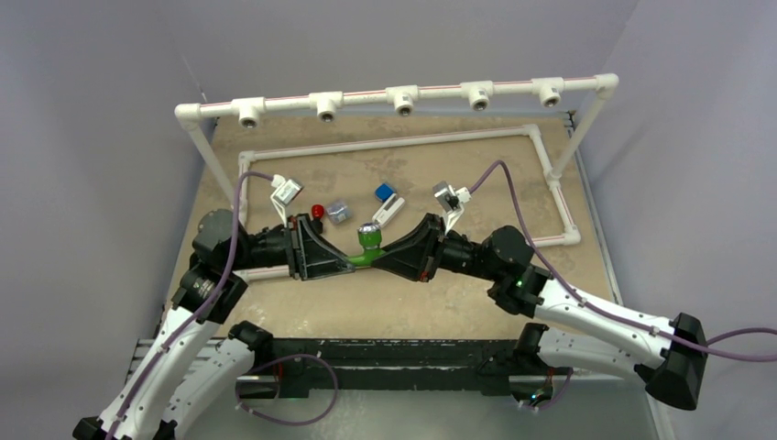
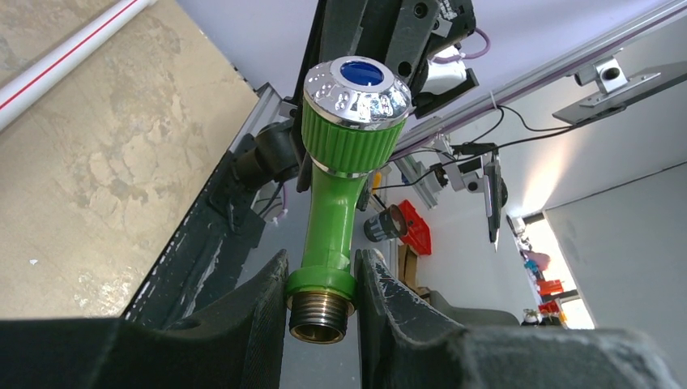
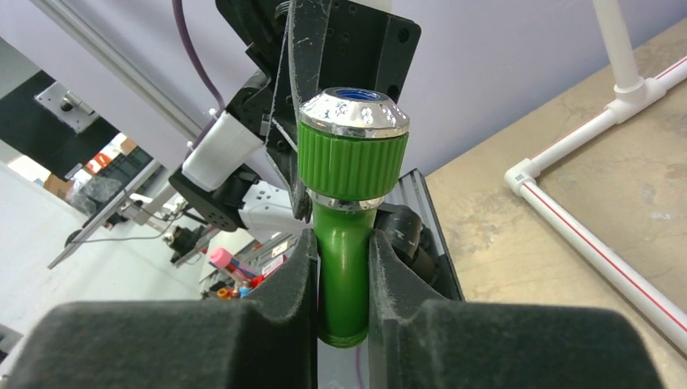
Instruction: Install the water faucets
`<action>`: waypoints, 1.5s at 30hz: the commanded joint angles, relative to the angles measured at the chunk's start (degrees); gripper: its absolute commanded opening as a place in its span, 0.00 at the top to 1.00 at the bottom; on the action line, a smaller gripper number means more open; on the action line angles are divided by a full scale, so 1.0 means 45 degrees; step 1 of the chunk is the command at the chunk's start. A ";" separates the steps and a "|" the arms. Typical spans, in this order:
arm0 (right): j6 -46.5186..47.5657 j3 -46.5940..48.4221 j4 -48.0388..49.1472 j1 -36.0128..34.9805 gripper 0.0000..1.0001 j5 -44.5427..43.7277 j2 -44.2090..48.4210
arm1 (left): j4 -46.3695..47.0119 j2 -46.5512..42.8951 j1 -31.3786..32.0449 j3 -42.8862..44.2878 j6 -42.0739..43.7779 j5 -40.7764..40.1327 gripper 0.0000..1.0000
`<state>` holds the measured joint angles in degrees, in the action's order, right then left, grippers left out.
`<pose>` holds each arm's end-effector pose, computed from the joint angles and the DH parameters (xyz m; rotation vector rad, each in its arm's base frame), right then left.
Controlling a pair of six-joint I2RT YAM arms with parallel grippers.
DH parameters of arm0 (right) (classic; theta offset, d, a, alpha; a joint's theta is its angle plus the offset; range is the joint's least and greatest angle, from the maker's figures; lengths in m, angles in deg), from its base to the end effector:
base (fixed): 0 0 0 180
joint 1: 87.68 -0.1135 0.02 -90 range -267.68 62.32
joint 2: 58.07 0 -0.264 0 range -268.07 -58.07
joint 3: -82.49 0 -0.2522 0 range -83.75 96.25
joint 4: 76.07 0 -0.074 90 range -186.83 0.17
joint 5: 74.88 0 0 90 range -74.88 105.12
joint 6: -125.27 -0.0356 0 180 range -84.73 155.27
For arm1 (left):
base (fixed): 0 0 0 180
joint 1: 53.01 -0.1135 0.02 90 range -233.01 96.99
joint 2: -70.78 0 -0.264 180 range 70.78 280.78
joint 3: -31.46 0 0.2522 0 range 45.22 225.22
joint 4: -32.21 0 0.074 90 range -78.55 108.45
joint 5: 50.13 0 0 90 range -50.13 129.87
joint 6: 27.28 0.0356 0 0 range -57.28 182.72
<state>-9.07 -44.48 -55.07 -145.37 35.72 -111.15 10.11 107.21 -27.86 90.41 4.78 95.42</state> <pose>0.1037 0.1874 0.3627 -0.5265 1.3384 1.7302 0.1094 -0.0838 0.3676 0.3843 1.8801 -1.8008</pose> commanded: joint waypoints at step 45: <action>0.5936 0.3493 -0.6438 -0.0009 1.00 -0.8037 0.1363 | -0.7561 0.9890 -0.0060 1.6088 1.1529 -1.5172 0.36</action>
<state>12.85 -33.07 -86.50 -145.41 5.47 -103.87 -26.59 149.04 -27.86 161.34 49.02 41.92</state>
